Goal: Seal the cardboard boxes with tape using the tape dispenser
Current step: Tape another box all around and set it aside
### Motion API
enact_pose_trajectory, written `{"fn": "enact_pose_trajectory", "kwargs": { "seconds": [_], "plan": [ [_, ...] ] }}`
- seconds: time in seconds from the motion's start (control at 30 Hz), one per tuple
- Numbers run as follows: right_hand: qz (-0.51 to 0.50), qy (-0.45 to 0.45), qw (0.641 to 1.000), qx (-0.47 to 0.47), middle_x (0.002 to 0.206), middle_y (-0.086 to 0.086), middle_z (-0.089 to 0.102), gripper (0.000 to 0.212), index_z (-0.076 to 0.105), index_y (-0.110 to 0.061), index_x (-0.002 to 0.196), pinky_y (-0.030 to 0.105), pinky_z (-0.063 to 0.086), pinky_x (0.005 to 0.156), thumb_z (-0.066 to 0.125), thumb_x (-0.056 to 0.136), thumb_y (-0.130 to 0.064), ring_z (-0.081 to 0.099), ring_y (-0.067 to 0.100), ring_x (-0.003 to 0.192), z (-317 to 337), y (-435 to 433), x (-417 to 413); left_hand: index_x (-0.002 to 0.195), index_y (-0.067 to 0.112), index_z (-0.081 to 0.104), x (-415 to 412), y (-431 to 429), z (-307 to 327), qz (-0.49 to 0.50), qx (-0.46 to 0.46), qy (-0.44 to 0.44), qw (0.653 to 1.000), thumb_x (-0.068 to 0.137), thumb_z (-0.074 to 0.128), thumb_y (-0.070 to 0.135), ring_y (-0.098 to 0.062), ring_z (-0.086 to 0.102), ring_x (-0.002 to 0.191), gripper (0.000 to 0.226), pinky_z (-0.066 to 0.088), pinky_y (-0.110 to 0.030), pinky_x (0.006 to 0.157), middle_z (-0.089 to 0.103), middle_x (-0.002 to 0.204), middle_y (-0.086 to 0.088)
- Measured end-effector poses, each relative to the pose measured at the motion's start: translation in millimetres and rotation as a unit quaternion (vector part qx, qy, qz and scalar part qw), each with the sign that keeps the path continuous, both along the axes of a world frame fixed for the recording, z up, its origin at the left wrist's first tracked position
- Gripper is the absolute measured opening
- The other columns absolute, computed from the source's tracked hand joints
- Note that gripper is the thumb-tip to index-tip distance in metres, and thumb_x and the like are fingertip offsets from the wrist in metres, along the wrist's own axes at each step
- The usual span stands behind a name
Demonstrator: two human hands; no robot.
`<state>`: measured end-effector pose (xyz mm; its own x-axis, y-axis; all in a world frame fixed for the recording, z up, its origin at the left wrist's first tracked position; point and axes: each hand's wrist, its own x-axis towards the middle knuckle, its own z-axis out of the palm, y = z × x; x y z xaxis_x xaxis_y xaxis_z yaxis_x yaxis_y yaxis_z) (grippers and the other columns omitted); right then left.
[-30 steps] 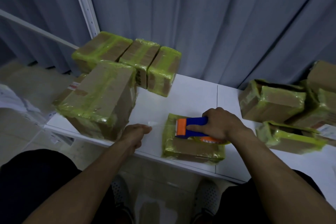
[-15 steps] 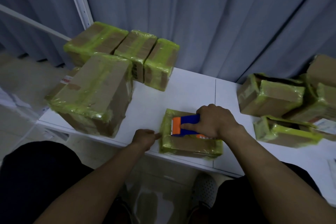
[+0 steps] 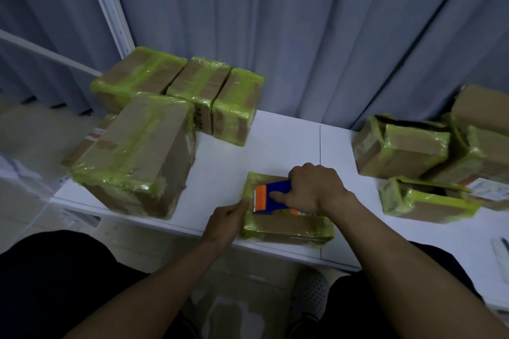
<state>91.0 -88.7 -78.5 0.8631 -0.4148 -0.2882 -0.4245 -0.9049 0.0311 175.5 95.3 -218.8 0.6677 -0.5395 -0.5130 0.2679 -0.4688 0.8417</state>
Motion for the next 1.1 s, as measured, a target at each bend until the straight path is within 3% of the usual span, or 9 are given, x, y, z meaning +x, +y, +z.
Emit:
{"fn": "enact_pose_trajectory", "kwargs": {
  "seconds": [0.1, 0.2, 0.27, 0.33, 0.4, 0.53, 0.67, 0.83, 1.1],
  "plan": [
    [-0.025, 0.005, 0.998, 0.061, 0.080, -0.002, 0.063, 0.045, 0.062, -0.021, 0.087, 0.030, 0.049, 0.063, 0.058, 0.082, -0.066, 0.062, 0.016, 0.071, 6, -6, 0, 0.119, 0.036, 0.071, -3, 0, 2, -0.008, -0.018, -0.004, 1.000, 0.074, 0.055, 0.084, -0.009, 0.068, 0.105, 0.067, 0.052, -0.040, 0.100, 0.074, 0.109, 0.013],
    [-0.055, -0.019, 0.988, 0.142, 0.092, -0.001, 0.068, 0.044, 0.064, -0.021, 0.099, 0.037, 0.059, 0.073, 0.067, 0.082, -0.062, 0.066, 0.016, 0.080, 12, -19, -5, 0.130, 0.038, 0.063, -7, -3, 13, -0.022, -0.027, -0.071, 0.997, 0.095, 0.052, 0.056, -0.005, 0.064, 0.108, 0.040, 0.052, -0.036, 0.100, 0.069, 0.121, 0.011],
    [-0.072, -0.051, 0.982, 0.168, 0.090, -0.003, 0.068, 0.053, 0.065, -0.022, 0.095, 0.033, 0.058, 0.071, 0.071, 0.077, -0.072, 0.066, 0.013, 0.079, 10, -25, -11, 0.150, 0.044, 0.035, -5, -1, 20, -0.048, -0.024, -0.121, 0.991, 0.101, 0.051, 0.045, -0.003, 0.043, 0.130, 0.052, 0.045, -0.032, 0.106, 0.038, 0.152, 0.015],
    [-0.100, -0.078, 0.973, 0.195, 0.081, -0.002, 0.070, 0.061, 0.067, -0.018, 0.088, 0.029, 0.055, 0.066, 0.071, 0.074, -0.078, 0.067, 0.013, 0.074, 5, -26, -18, 0.152, 0.053, 0.002, 2, 3, 23, -0.124, -0.034, -0.163, 0.978, 0.103, 0.050, 0.040, -0.003, 0.022, 0.140, 0.070, 0.044, -0.036, 0.109, -0.004, 0.156, 0.025],
    [-0.119, -0.106, 0.963, 0.215, 0.076, -0.002, 0.071, 0.064, 0.069, -0.017, 0.083, 0.029, 0.054, 0.064, 0.070, 0.072, -0.080, 0.069, 0.012, 0.070, 1, -24, -22, 0.145, 0.065, 0.001, 11, 7, 26, -0.207, -0.055, -0.169, 0.962, 0.101, 0.055, 0.034, -0.007, 0.031, 0.142, 0.077, 0.051, -0.038, 0.102, -0.021, 0.154, 0.033],
    [-0.092, -0.104, 0.966, 0.217, 0.074, -0.001, 0.071, 0.065, 0.068, -0.017, 0.082, 0.032, 0.056, 0.067, 0.065, 0.075, -0.082, 0.069, 0.012, 0.069, 0, -23, -24, 0.143, 0.069, 0.014, 29, 6, 35, -0.296, -0.018, -0.260, 0.919, 0.078, 0.072, 0.065, -0.001, 0.030, 0.142, 0.088, 0.048, -0.037, 0.105, -0.013, 0.158, 0.034],
    [-0.064, -0.079, 0.970, 0.220, 0.073, -0.004, 0.071, 0.059, 0.070, -0.021, 0.083, 0.032, 0.057, 0.067, 0.066, 0.077, -0.079, 0.069, 0.011, 0.068, -2, -26, -25, 0.136, 0.076, 0.012, 33, 2, 41, -0.308, 0.021, -0.245, 0.919, 0.072, 0.072, 0.073, 0.003, 0.022, 0.142, 0.087, 0.036, -0.028, 0.112, -0.003, 0.158, 0.034],
    [-0.057, -0.103, 0.967, 0.227, 0.069, -0.007, 0.069, 0.048, 0.070, -0.024, 0.079, 0.025, 0.054, 0.059, 0.071, 0.078, -0.072, 0.068, 0.007, 0.066, 1, -26, -28, 0.141, 0.071, -0.006, 34, 0, 49, -0.355, 0.203, -0.313, 0.858, 0.067, 0.046, 0.095, -0.015, 0.000, 0.152, 0.093, 0.027, -0.055, 0.116, -0.011, 0.161, 0.026],
    [-0.097, -0.118, 0.961, 0.229, 0.072, -0.005, 0.072, 0.054, 0.074, -0.022, 0.081, 0.026, 0.055, 0.062, 0.072, 0.073, -0.075, 0.069, 0.010, 0.070, 11, -41, -44, 0.137, 0.074, -0.009, 31, 2, 50, -0.351, 0.249, -0.313, 0.847, 0.064, 0.038, 0.100, -0.019, 0.000, 0.153, 0.090, 0.024, -0.059, 0.116, -0.009, 0.162, 0.023]
  ]
}}
